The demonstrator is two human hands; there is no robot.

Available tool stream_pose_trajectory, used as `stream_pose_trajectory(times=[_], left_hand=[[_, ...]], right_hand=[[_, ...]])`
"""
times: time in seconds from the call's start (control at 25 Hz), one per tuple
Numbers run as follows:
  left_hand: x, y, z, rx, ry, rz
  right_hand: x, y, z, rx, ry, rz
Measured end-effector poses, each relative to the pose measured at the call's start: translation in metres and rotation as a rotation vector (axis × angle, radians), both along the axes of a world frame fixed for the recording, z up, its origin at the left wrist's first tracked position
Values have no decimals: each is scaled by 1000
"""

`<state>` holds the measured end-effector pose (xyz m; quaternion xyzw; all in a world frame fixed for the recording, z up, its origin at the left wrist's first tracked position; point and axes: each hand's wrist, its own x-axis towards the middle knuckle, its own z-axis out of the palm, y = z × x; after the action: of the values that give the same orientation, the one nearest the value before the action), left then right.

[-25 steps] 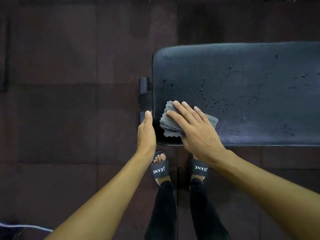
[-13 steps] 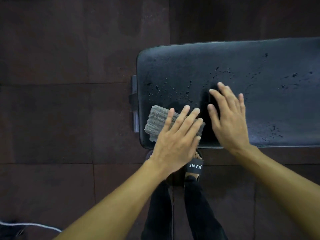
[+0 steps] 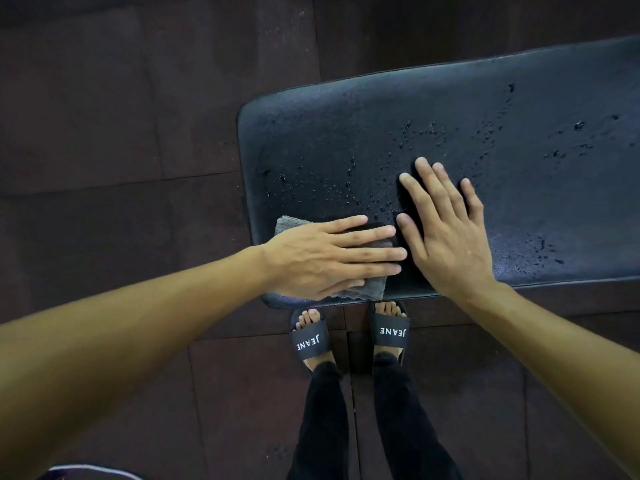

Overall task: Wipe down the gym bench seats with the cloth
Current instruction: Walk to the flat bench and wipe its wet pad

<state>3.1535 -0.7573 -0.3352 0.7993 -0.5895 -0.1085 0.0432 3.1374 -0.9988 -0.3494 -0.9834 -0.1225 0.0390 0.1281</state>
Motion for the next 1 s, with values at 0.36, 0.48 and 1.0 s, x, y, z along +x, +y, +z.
stream_pose_trajectory(times=[0.36, 0.48, 1.0], left_hand=[[-6, 14, 7, -82, 13, 346], [30, 13, 3, -28, -28, 109], [29, -10, 5, -15, -142, 787]], right_hand=[[0, 2, 3, 15, 10, -27], [1, 2, 2, -5, -3, -29], [11, 12, 10, 34, -39, -93]])
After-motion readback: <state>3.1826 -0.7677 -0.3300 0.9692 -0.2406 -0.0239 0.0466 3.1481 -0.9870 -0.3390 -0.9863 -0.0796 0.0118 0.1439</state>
